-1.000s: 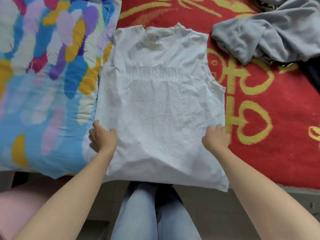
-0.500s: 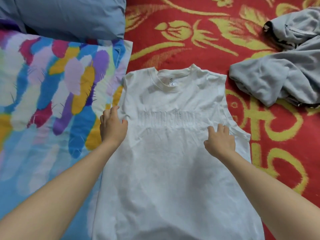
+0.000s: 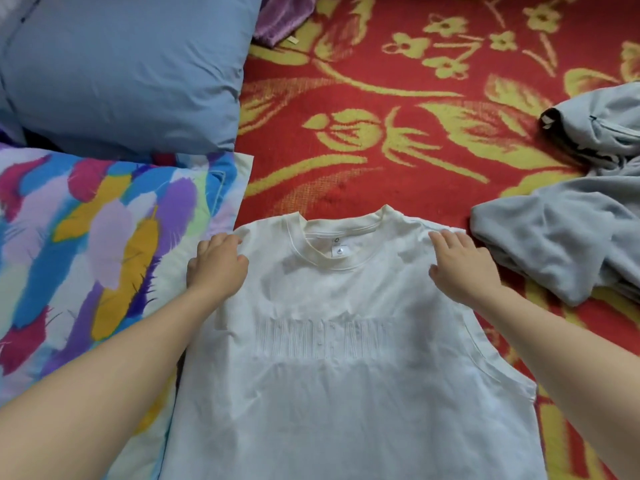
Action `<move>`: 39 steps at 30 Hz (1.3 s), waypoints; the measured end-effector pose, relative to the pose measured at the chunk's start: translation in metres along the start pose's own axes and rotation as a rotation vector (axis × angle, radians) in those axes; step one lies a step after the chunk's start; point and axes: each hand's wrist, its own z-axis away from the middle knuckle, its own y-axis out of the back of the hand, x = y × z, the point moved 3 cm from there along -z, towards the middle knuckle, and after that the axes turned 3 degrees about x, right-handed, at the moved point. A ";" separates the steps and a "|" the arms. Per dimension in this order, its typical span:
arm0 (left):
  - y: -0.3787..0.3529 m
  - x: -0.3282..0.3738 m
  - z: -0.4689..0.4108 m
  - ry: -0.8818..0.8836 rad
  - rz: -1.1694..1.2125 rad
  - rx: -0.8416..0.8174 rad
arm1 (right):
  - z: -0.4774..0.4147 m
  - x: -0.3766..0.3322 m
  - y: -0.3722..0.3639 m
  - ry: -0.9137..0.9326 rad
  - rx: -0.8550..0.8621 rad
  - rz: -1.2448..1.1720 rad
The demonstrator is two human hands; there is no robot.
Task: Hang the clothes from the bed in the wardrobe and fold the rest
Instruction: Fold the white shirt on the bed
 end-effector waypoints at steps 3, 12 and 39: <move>-0.004 0.015 -0.032 -0.039 -0.038 -0.051 | -0.037 0.006 0.001 0.073 -0.024 -0.010; -0.021 0.027 -0.087 -0.126 -0.140 -0.113 | -0.080 0.019 -0.019 0.051 0.043 0.054; 0.075 -0.005 0.044 -1.124 -0.217 0.522 | 0.045 0.062 0.028 0.341 0.475 -0.397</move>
